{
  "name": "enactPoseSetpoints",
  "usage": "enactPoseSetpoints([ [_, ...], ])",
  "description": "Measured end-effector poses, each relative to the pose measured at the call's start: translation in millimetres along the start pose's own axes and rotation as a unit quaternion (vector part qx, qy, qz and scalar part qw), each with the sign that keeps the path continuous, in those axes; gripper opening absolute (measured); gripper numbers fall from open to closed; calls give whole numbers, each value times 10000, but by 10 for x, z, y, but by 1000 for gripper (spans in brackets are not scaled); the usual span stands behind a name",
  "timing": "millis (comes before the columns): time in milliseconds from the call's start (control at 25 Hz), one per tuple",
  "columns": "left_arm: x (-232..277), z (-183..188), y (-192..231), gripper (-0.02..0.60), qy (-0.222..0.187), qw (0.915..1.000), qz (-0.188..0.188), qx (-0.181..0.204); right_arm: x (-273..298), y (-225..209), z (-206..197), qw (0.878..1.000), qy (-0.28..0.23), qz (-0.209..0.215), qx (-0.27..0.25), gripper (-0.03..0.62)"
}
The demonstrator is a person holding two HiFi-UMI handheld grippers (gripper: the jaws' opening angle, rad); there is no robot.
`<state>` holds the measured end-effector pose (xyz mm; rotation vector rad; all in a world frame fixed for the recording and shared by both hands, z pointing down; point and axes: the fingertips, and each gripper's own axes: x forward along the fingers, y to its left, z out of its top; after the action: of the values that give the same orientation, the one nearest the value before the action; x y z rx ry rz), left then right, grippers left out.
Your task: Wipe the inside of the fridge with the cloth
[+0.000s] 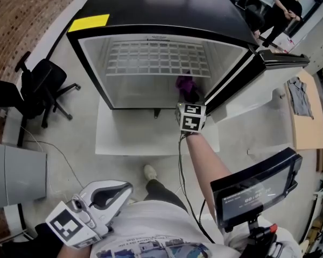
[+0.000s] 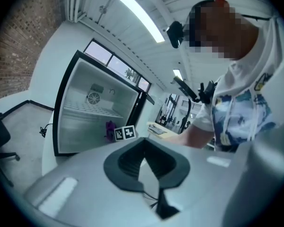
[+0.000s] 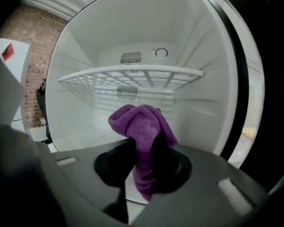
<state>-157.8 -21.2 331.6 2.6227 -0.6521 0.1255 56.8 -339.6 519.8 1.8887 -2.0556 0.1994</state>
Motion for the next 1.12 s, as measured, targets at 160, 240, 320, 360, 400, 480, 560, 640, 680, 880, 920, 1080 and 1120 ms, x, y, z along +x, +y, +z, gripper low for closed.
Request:
enactPoseSetpoints([
  [160,48,1,-14,6,52,10000,-8,-83,-3,-63,-142,9998,178,-104,-77,78],
  [240,31,-48,25,6,128,9999,36,24,26,-59,-227,9995,280,-106,-119,78],
  [320,17,-97,66,6,195,9996,70,168,56,-52,-301,9992,368,-87,-162,79],
  [360,26,-93,61,6,185,9997,74,120,64,-51,-342,9989,416,-80,-180,78],
  [400,36,-81,52,6,159,9998,79,42,69,-50,-388,9987,464,-75,-194,78],
  [480,11,-100,89,6,179,9997,125,100,88,-42,-466,9982,546,-61,-236,78],
  [560,-20,-115,131,6,191,9995,170,168,115,-24,-511,9977,602,-40,-293,78],
  [640,-12,-74,127,6,104,9998,170,31,131,4,-519,9976,611,-21,-311,78],
  [680,-9,-52,128,6,55,9998,167,-21,137,19,-523,9976,616,-14,-305,78],
  [880,-15,-10,153,6,13,9997,204,-115,180,115,-529,9976,641,53,-243,78],
  [920,-17,-3,154,6,13,9997,218,-146,183,133,-526,9976,644,68,-229,78],
  [1080,-43,5,172,6,-27,9993,293,-223,188,299,-508,9976,620,201,-217,78],
  [1120,-50,4,174,6,-42,9993,305,-220,190,354,-504,9976,609,238,-208,78],
])
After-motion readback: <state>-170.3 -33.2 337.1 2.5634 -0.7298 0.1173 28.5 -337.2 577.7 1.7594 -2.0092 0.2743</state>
